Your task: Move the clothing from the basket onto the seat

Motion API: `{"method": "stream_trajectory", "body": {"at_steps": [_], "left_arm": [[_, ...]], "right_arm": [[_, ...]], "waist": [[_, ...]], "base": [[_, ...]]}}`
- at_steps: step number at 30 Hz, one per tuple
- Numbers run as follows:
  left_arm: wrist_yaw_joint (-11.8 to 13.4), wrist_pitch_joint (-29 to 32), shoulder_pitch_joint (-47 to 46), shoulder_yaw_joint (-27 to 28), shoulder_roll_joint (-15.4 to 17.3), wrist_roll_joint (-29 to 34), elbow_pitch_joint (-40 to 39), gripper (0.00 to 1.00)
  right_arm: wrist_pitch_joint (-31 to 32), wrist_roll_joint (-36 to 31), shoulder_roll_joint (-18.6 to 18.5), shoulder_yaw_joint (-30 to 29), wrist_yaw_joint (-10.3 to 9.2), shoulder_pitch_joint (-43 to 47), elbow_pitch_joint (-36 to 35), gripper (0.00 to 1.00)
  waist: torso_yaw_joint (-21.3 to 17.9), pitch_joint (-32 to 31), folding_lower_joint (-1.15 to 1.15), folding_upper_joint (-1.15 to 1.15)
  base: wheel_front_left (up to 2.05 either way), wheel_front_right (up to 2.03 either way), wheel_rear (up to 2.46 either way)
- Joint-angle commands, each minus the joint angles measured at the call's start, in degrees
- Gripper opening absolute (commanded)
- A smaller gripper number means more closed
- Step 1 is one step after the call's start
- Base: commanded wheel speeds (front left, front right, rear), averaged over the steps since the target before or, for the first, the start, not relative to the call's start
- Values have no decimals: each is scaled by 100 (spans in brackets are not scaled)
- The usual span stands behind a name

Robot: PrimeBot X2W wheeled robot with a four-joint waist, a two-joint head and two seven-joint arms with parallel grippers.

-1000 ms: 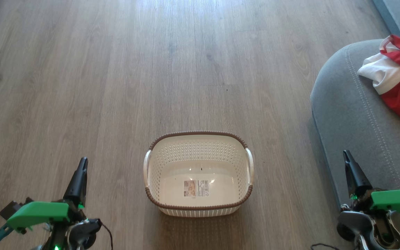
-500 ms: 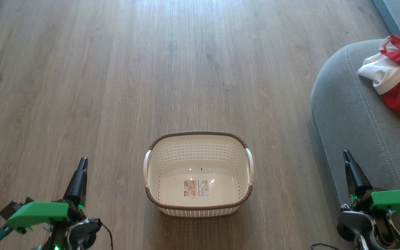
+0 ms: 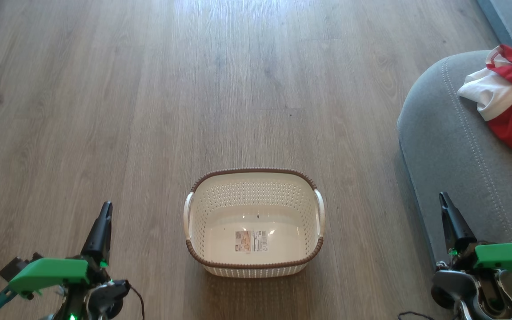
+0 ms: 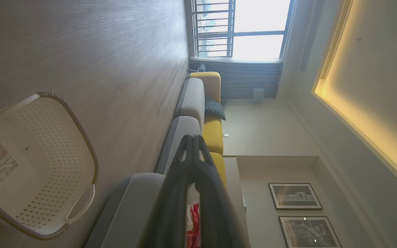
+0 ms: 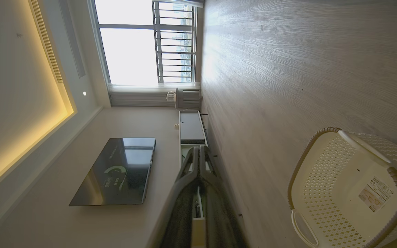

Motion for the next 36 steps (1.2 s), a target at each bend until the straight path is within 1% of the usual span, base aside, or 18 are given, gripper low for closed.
{"method": "stream_trajectory", "body": {"at_steps": [1,36], "left_arm": [[-54,41,-272,196,45,-39,-191,0],[-54,41,-272,196,45,-39,-192,0]], "right_arm": [[31,34,-20,99,0,-318,-221,0],[31,35,-20,99,0,-318,-221,0]], "waist": [[0,0,0,0],[0,0,0,0]], "base": [[0,0,0],[0,0,0]]}}
